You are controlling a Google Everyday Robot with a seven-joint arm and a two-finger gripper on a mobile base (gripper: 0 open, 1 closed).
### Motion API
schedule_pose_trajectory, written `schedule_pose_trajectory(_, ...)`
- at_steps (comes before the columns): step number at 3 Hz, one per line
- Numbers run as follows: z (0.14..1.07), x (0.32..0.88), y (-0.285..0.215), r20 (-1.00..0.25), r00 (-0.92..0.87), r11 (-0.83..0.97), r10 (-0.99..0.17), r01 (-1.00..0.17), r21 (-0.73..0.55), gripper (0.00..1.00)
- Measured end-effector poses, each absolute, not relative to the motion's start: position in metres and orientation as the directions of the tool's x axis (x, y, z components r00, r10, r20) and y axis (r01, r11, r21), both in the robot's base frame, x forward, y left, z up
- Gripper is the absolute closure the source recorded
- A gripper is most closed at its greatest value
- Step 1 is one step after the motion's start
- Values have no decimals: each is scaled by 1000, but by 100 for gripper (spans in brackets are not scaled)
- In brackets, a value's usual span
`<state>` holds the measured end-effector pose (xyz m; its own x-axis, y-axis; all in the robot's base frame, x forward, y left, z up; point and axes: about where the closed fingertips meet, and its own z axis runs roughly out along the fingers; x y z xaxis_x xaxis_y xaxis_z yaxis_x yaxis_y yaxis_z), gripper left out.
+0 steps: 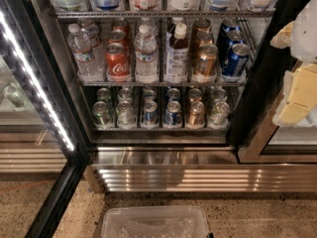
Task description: Pick 7up can from bottom shelf of fridge
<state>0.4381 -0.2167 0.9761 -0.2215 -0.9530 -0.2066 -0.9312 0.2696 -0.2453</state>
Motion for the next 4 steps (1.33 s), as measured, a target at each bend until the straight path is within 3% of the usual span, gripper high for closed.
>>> schedule_pose_trajectory(2,948,443,-217,-258,-245,305,-934,-926,-225,0)
schedule_pose_trajectory(4,818,472,-162,-504,-303,346,-808,-938,9,0)
